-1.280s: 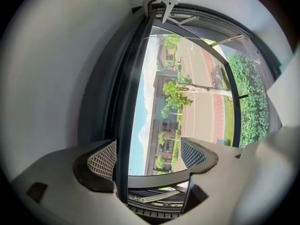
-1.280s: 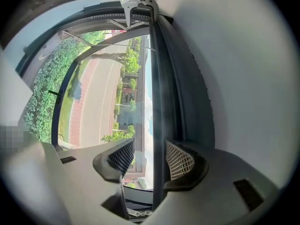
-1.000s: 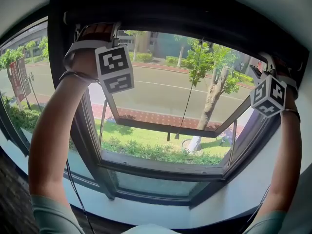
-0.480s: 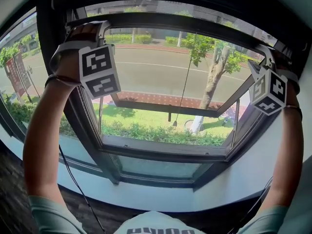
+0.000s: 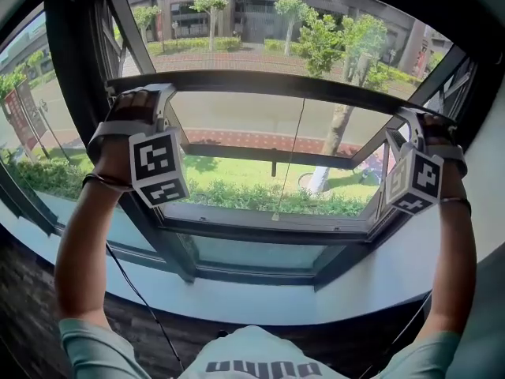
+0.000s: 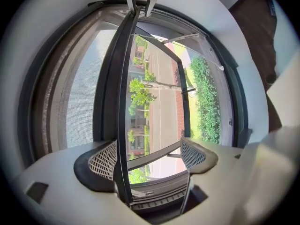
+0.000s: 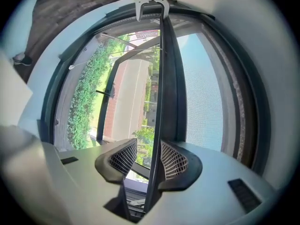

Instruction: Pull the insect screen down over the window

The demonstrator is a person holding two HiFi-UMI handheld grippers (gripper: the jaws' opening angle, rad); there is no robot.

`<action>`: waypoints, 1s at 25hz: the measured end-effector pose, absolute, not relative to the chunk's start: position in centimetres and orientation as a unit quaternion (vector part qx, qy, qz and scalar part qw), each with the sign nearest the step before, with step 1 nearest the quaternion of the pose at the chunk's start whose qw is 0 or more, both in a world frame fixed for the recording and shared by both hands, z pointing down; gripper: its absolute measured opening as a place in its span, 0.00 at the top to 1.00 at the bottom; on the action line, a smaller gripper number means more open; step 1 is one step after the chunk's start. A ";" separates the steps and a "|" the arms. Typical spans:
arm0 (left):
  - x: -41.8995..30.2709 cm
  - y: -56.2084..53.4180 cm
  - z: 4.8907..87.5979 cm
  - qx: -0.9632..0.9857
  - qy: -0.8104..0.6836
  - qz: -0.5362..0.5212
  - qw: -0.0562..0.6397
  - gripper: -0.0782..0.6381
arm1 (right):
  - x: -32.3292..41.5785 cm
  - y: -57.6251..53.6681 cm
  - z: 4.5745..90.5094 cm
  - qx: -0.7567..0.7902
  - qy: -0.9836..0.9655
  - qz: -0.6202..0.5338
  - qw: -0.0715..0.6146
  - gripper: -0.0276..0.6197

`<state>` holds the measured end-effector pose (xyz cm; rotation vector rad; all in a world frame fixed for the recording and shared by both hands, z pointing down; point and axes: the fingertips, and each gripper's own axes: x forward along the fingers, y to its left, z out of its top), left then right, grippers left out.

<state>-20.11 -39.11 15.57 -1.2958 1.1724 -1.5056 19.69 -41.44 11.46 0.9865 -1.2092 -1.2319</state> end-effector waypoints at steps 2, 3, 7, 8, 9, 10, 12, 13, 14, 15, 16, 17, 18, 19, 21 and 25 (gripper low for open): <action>-20.1 -38.7 18.2 -0.521 0.454 -0.601 0.401 0.31 | 19.8 -41.3 14.0 0.400 -0.502 -0.518 0.565 0.71; -20.1 -38.5 19.3 -0.523 0.450 -0.601 0.403 0.31 | 19.8 -41.1 15.1 0.394 -0.501 -0.517 0.571 0.71; -20.2 -37.8 22.0 -0.533 0.440 -0.601 0.401 0.31 | 19.9 -40.7 17.7 0.379 -0.507 -0.508 0.584 0.71; -20.3 -37.7 22.5 -0.535 0.436 -0.605 0.397 0.31 | 19.8 -40.6 18.1 0.376 -0.505 -0.506 0.589 0.71; -20.4 -37.6 23.0 -0.537 0.432 -0.609 0.392 0.31 | 19.7 -40.5 18.6 0.371 -0.504 -0.504 0.595 0.71; -20.5 -37.4 23.7 -0.539 0.428 -0.614 0.386 0.31 | 19.7 -40.4 19.2 0.364 -0.503 -0.502 0.602 0.71; -20.4 -37.5 24.9 -0.545 0.420 -0.619 0.379 0.31 | 19.8 -40.3 20.4 0.353 -0.504 -0.497 0.611 0.71; -20.3 -37.7 25.3 -0.547 0.418 -0.619 0.379 0.31 | 20.0 -40.4 20.8 0.350 -0.505 -0.496 0.613 0.71; -20.2 -37.8 25.5 -0.547 0.418 -0.618 0.381 0.31 | 20.0 -40.5 21.0 0.349 -0.505 -0.496 0.614 0.71; -20.1 -38.0 25.5 -0.546 0.418 -0.617 0.382 0.31 | 20.1 -40.6 21.2 0.349 -0.505 -0.495 0.614 0.71; -20.1 -38.0 25.6 -0.546 0.418 -0.618 0.382 0.31 | 20.1 -40.7 21.2 0.349 -0.505 -0.495 0.615 0.71; -20.1 -38.1 25.5 -0.546 0.417 -0.619 0.380 0.31 | 20.1 -40.8 21.2 0.349 -0.503 -0.494 0.618 0.71; -20.2 -38.1 25.5 -0.546 0.417 -0.620 0.379 0.31 | 20.1 -40.8 21.2 0.348 -0.501 -0.493 0.620 0.71; -20.2 -38.2 25.5 -0.546 0.417 -0.621 0.378 0.31 | 20.1 -40.9 21.2 0.348 -0.499 -0.493 0.623 0.71; -20.1 -38.4 25.7 -0.546 0.419 -0.620 0.376 0.31 | 20.2 -41.1 21.4 0.348 -0.498 -0.491 0.624 0.71; -20.1 -38.3 28.0 -0.550 0.413 -0.628 0.365 0.31 | 20.2 -41.2 23.7 0.338 -0.497 -0.485 0.635 0.71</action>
